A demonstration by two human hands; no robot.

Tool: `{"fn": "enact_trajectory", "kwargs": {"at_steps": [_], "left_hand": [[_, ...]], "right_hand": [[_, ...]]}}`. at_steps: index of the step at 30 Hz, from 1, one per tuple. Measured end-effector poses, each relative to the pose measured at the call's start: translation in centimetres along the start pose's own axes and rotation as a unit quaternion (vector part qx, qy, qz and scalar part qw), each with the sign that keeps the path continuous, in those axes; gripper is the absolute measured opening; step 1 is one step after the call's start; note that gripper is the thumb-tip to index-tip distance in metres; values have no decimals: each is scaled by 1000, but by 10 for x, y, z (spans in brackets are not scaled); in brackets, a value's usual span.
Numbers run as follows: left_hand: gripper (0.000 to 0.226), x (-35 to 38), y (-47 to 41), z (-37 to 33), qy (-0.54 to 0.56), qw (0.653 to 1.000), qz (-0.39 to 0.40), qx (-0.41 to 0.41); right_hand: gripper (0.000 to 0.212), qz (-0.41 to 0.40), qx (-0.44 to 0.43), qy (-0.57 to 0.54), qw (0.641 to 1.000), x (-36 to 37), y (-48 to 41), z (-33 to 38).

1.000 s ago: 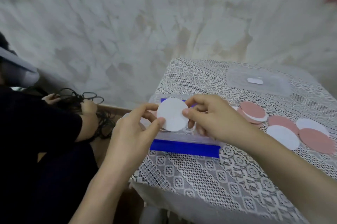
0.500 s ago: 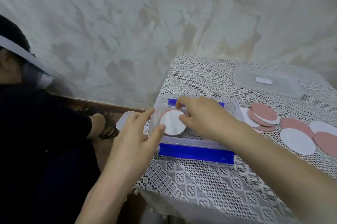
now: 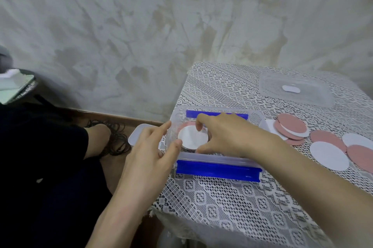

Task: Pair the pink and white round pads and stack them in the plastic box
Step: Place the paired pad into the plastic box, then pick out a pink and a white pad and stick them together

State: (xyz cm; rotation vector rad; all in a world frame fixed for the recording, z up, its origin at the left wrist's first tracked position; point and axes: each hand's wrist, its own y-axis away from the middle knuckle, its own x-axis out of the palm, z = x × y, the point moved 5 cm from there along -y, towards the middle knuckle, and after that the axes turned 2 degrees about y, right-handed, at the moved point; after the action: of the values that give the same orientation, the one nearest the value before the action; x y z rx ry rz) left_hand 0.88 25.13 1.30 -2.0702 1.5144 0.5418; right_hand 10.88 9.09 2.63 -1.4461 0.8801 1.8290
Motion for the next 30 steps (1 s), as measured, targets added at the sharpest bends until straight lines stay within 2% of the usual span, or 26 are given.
{"fn": "enact_trajectory", "kwargs": {"at_steps": [6,12,18,21,25,27,30], "left_hand": [[52,-2,-1,0,-11,1000,-1,4],[53,-3,-3,-3,-32,999,-8,9],[50,-4,-4,-10,-119,993,-12,15],[48,-5,-8,-19,-187,981,-23,44],[42,-6,-17,-36,-257,962,-56,78],[40,-1,-24,-46,-303,946,-59,101],[40,15,-37,-61,-370,917,-53,141]], "right_hand": [[52,-39,-6,21,999,-1,-12,1],[48,-40,-14,11,999,3,-13,-4],[51,-45,-38,63,996,-1,-13,2],[50,-68,-46,78,994,-7,-9,4],[37,-141,-53,116,982,-25,12,4],[33,-178,-54,155,970,-33,27,1],[34,-190,-44,172,965,-44,47,-8]]}}
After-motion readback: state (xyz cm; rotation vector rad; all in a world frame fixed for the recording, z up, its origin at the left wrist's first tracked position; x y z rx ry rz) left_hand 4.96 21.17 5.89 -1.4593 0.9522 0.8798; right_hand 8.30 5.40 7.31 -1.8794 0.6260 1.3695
